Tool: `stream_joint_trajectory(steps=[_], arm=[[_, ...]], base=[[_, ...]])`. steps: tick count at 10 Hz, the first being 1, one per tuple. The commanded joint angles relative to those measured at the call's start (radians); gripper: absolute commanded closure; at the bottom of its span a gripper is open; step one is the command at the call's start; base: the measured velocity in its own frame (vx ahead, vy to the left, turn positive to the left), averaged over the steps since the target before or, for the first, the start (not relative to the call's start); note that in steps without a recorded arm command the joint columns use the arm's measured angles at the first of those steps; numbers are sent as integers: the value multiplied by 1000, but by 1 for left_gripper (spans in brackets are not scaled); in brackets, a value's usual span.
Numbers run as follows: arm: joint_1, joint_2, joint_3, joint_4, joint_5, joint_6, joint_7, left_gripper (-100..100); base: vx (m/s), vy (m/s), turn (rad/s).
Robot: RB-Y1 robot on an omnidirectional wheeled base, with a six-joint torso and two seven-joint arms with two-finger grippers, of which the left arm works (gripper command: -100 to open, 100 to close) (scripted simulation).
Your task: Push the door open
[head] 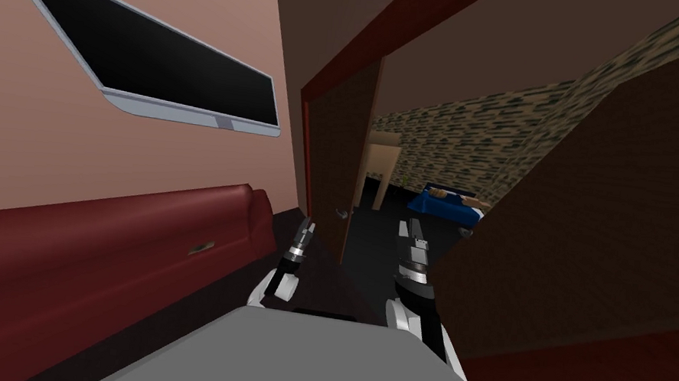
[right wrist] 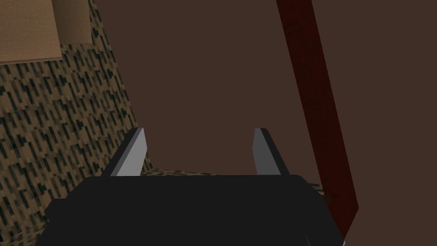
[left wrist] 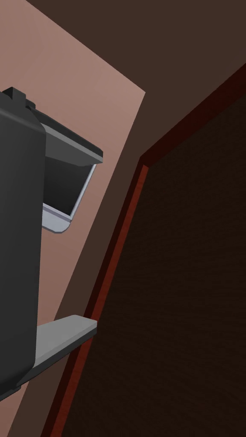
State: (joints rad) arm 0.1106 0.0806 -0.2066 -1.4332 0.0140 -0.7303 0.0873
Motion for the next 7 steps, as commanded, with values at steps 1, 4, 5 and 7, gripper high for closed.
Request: stream_joint_trajectory(steps=[1, 4, 5, 7], arm=[[-18, 3, -11, 50, -2, -8, 4, -100], [-42, 3, -26, 116, -6, -15, 5, -100], [-54, 3, -33, 143, -8, -18, 6, -100], [-66, 1, -41, 178, -10, -21, 6, -100]], base=[[91, 56, -93], [60, 50, -64], [61, 60, -99], [47, 40, -48]])
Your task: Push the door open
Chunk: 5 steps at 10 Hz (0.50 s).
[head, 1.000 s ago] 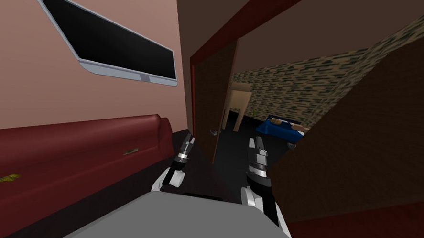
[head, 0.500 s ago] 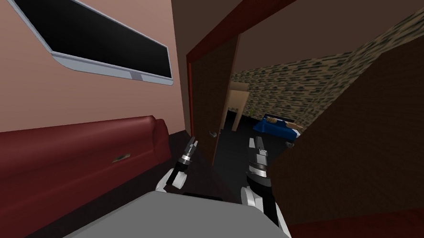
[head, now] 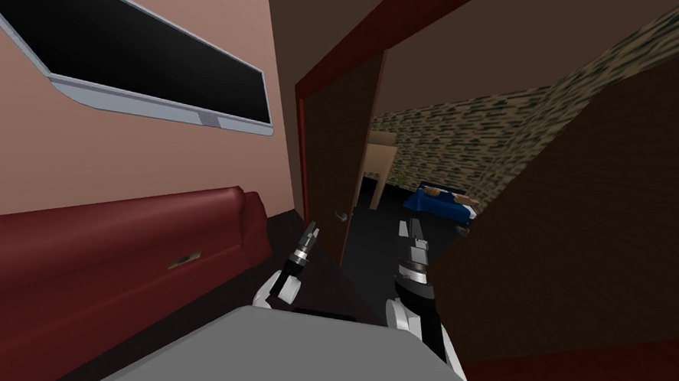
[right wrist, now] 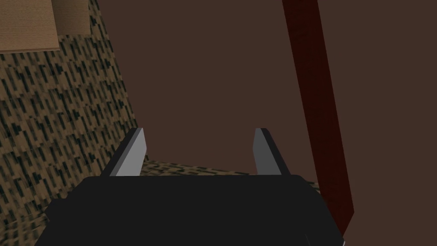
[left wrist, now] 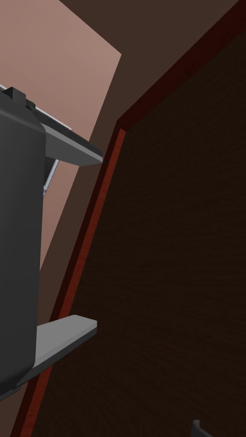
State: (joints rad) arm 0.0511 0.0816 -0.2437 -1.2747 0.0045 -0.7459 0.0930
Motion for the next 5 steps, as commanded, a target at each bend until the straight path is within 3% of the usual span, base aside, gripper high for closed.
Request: stream_joint_trajectory(steps=[1, 5], arm=[[-18, -1, -11, 50, -3, -8, 1, -100], [-64, -7, -39, 170, -10, -19, 4, -100]], base=[[61, 58, -90], [81, 71, -98]])
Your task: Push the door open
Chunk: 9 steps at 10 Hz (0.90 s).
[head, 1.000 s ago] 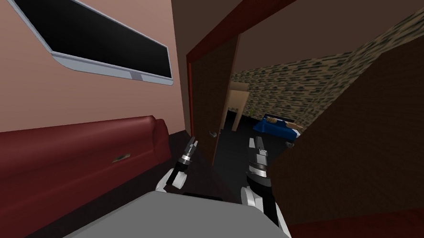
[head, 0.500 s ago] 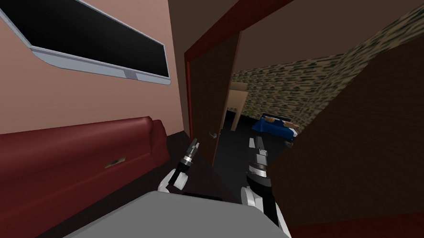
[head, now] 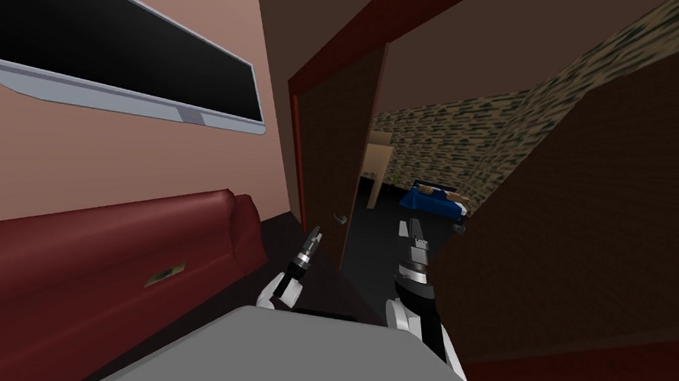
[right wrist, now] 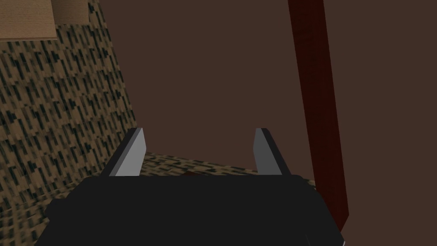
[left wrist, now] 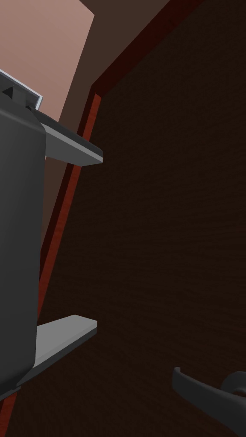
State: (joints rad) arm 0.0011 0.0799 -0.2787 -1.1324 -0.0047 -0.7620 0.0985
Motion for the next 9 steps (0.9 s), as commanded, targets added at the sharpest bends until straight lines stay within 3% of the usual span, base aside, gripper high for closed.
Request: stream_joint_trajectory(steps=[1, 2, 7, 9], arm=[[-25, -7, -10, 50, -3, -6, -1, -100], [-25, -7, -10, 56, -3, -6, -1, -100], [-77, -20, -43, 194, -12, -20, 2, -100], [-87, -22, -49, 220, -14, -22, 3, -100]], base=[[81, 81, -83], [46, 49, -31], [69, 62, -80], [45, 41, -36]])
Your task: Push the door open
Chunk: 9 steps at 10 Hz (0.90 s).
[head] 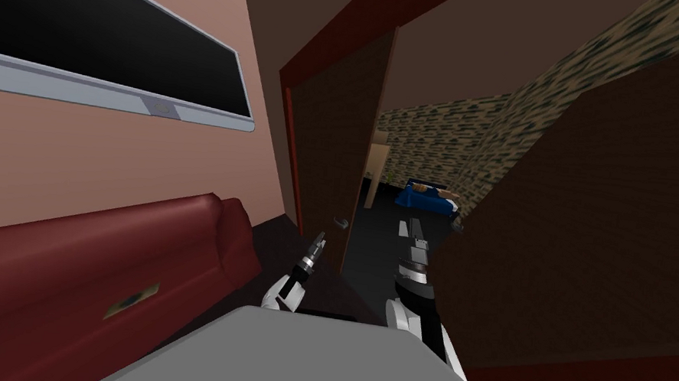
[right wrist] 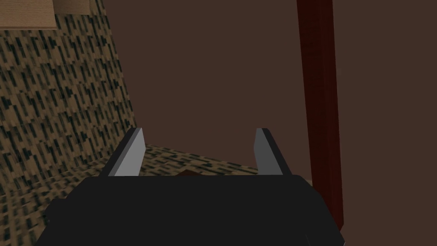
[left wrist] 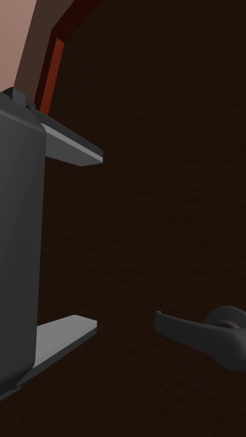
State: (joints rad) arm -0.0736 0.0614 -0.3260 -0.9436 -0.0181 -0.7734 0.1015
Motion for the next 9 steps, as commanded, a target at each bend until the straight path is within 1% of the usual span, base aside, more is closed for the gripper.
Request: stream_joint_trajectory(steps=[1, 3, 4, 9], arm=[[-13, -4, -1, 31, 0, -11, 0, -100], [-32, -10, -14, 83, -3, -16, 1, -100], [-32, -10, -14, 83, -3, -16, 1, -100], [-75, -27, -40, 194, -11, -26, 3, -100]], base=[[30, 27, -30], [41, 43, -71], [48, 46, -27], [60, 57, -66]])
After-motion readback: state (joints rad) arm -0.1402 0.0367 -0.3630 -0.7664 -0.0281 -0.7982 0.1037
